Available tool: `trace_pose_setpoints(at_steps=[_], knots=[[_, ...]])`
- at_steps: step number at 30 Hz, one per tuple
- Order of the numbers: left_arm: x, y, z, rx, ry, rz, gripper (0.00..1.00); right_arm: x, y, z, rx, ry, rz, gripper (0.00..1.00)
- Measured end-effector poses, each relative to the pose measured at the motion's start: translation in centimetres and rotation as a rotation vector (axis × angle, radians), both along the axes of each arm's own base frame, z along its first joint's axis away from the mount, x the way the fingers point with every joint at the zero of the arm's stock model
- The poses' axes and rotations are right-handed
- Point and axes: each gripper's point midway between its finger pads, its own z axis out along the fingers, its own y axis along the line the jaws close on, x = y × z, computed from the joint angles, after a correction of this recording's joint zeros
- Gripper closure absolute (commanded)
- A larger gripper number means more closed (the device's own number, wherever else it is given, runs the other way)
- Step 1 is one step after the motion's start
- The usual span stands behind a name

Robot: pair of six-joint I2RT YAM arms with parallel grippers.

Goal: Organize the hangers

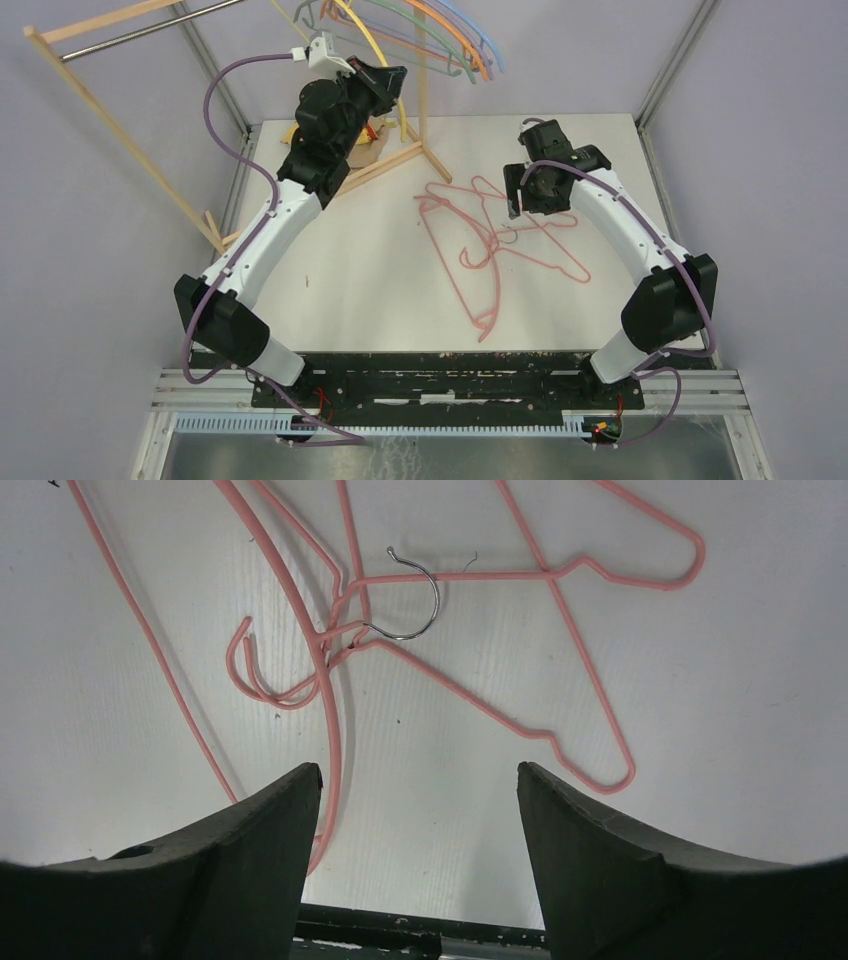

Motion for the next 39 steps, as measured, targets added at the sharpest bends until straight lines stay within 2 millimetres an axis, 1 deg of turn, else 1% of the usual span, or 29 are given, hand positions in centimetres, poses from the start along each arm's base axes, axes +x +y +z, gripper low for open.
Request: trace_pose_setpoints(at_steps=[2, 5, 9, 14, 20, 23, 25, 28, 31, 32, 33, 34, 35, 37, 39], knots=[[0.5, 0.1, 0.6, -0.007, -0.017, -0.001, 0.97, 0.2, 0.1, -0.2, 0.002, 0.008, 0.000, 0.21], [1.5, 0.4, 0.8, -0.008, -0.022, 0.011, 0.97, 0.5, 0.3, -0.5, 0.010, 0.019, 0.003, 0.21], [3.0, 0.9, 0.4, -0.004, -0.013, 0.033, 0.97, 0.7, 0.5, -0.5, 0.017, 0.021, 0.005, 0.21], [4.6, 1.8, -1.0, 0.008, 0.019, 0.062, 0.97, 1.2, 0.3, 0.1, 0.026, 0.006, -0.003, 0.21], [6.0, 2.2, -0.7, -0.001, 0.023, 0.081, 0.97, 1.2, 0.2, 0.2, 0.034, 0.007, -0.007, 0.22], [6.7, 2.0, -0.5, -0.002, 0.026, 0.079, 0.97, 1.2, 0.3, 0.2, 0.039, 0.010, -0.006, 0.22], [7.0, 1.7, -0.8, -0.009, 0.042, 0.072, 0.97, 1.1, 0.3, 0.1, 0.040, 0.011, -0.006, 0.22], [7.2, 1.2, -2.1, -0.001, 0.078, 0.049, 0.97, 1.2, 0.3, 0.1, 0.040, 0.011, -0.007, 0.22], [7.4, 0.6, -1.9, 0.006, 0.093, 0.023, 0.97, 1.1, 0.3, 0.1, 0.043, 0.014, -0.006, 0.21], [7.3, 0.4, -1.8, 0.009, 0.097, 0.014, 0.94, 1.1, 0.3, 0.1, 0.046, 0.015, -0.005, 0.21], [7.2, 0.3, -1.8, 0.013, 0.104, 0.004, 0.89, 1.1, 0.3, 0.0, 0.047, 0.017, -0.005, 0.20], [7.1, 0.2, -1.9, 0.015, 0.110, -0.004, 0.77, 1.0, 0.4, 0.0, 0.050, 0.018, -0.003, 0.19], [7.0, 0.1, -1.9, 0.017, 0.112, -0.011, 0.70, 1.0, 0.4, -0.1, 0.052, 0.020, -0.002, 0.18], [6.8, 0.0, -2.1, 0.023, 0.123, -0.022, 0.60, 0.9, 0.5, -0.2, 0.057, 0.027, -0.002, 0.17], [6.6, -0.2, -2.7, 0.032, 0.145, -0.033, 0.47, 0.8, 0.5, -0.4, 0.061, 0.033, -0.002, 0.12]])
